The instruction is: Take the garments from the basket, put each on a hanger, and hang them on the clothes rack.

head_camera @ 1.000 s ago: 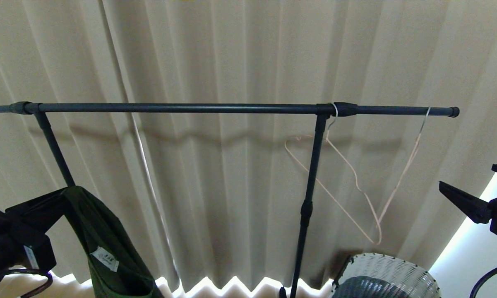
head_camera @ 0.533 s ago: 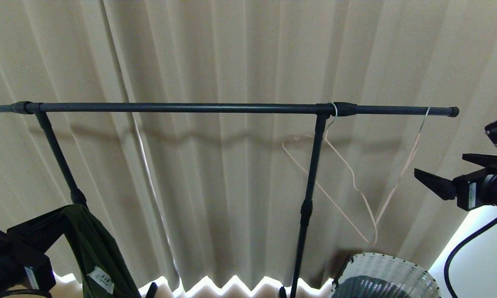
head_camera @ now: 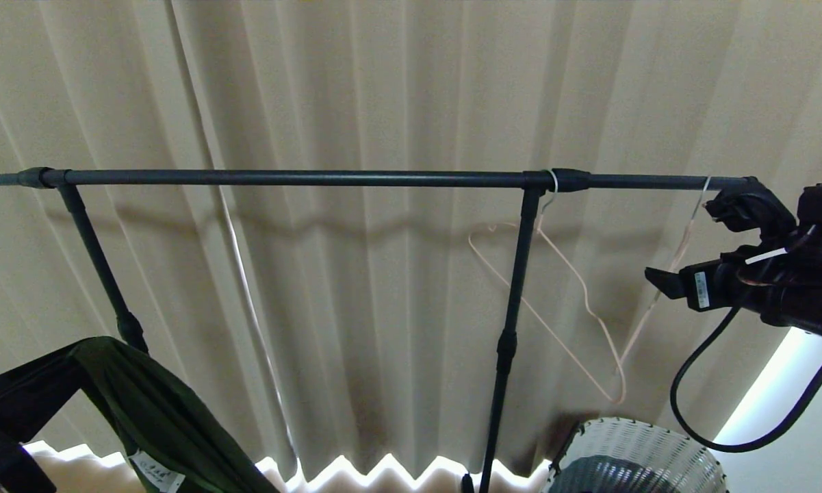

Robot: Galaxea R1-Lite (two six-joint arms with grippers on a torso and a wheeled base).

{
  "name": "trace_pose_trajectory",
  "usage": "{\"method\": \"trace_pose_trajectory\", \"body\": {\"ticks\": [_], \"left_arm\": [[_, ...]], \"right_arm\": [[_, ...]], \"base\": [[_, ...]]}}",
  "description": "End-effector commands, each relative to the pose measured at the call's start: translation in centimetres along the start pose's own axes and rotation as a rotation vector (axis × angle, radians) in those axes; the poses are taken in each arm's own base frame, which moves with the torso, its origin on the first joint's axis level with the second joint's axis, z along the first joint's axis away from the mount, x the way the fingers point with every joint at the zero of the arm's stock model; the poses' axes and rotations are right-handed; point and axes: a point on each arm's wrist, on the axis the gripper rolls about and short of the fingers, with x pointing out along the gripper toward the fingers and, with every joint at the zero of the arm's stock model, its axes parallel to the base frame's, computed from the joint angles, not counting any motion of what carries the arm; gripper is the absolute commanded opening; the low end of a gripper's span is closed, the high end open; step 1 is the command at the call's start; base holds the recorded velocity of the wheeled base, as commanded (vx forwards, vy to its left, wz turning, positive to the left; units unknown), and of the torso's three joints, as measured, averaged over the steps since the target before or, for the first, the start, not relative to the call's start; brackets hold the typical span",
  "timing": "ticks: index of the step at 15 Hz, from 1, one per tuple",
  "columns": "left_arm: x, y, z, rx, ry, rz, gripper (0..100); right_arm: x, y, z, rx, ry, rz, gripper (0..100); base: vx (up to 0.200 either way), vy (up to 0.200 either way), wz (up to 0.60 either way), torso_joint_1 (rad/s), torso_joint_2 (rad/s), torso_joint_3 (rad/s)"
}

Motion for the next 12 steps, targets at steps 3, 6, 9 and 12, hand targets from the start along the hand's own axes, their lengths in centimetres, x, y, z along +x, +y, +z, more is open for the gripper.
{"method": "trace_pose_trajectory", "body": {"ticks": [3,6,9,12], "left_arm": [[1.2,-0.3,-0.8,0.000,0.070,-0.018,0],[1.8,-0.4,-1.4,0.001,0.112,-0.028,0],[1.9,-0.4,-1.5,0.001,0.119,-0.030,0],[1.9,-0.5,-1.6,0.001,0.122,-0.032,0]], "right_arm": [[1.2,0.3,-0.4,-0.007,0.028,0.007,100],[1.4,0.4,-0.6,-0.009,0.040,0.005,100],[1.0,0.1,-0.8,-0.008,0.050,-0.025,100],[0.0,-0.3,-1.4,-0.007,0.059,-0.049,100]], "base": [[0.000,0.000,0.00,0.000,0.00,0.000],[0.000,0.000,0.00,0.000,0.00,0.000],[0.000,0.000,0.00,0.000,0.00,0.000],[0.000,0.000,0.00,0.000,0.00,0.000]]}}
